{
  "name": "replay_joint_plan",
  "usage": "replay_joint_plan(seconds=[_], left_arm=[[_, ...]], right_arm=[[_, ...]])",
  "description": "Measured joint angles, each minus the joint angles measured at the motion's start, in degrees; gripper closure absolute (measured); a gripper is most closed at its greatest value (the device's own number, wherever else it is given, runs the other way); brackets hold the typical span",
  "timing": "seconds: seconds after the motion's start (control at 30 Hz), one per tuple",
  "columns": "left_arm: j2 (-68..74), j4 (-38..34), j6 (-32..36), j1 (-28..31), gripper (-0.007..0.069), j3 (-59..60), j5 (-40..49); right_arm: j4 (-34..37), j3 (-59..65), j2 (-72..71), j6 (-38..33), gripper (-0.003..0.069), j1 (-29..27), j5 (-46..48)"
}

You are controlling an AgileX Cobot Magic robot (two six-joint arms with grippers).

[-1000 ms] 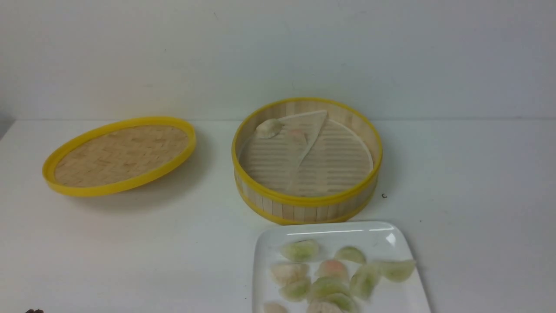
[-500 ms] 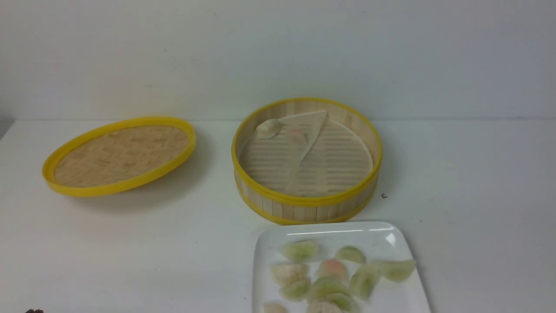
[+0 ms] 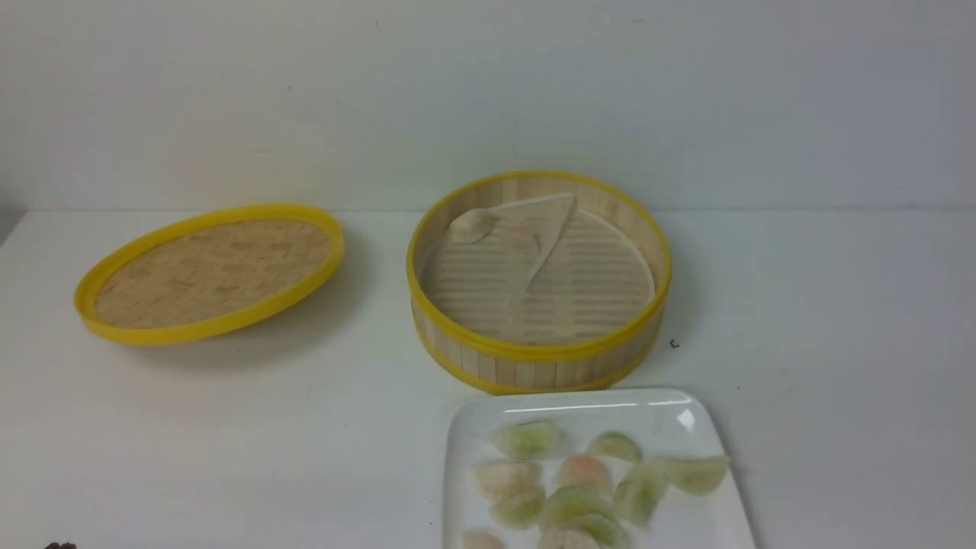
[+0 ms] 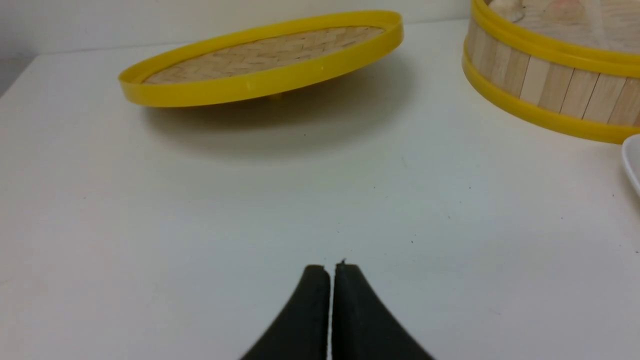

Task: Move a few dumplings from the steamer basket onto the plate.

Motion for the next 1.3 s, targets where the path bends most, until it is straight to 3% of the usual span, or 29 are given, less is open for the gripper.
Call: replay_joint_plan(seconds=[0.13,0.2,0.33,0.5,0.83,1.3], left_arm=[[0.0,0.0,0.0,0.0,0.0631,0.0,0.0],[0.0,0.0,0.0,0.0,0.0631,0.0,0.0],[0.0,0.0,0.0,0.0,0.0631,0.0,0.0],[0.0,0.0,0.0,0.0,0.0631,0.0,0.0],[0.0,0.0,0.0,0.0,0.0631,0.0,0.0],[0.0,0.0,0.0,0.0,0.0631,0.0,0.0]], right_arm=[[0.0,0.0,0.0,0.0,0.0669,-6.1,3.1],[-0.4,0.0,0.0,-0.4,0.0669,-14.5,9.1],[-2.2,0.4,0.0,-1.6,0.0669,-24.5,17.0],[-3.9,3.9,0.0,-4.2,0.0669,-31.5,17.1],[-4.3,17.2,0.0,-5.6,0.0669,-33.0,6.2],[-4.4,17.4,0.0,-5.6,0.0669,-33.0,5.3]])
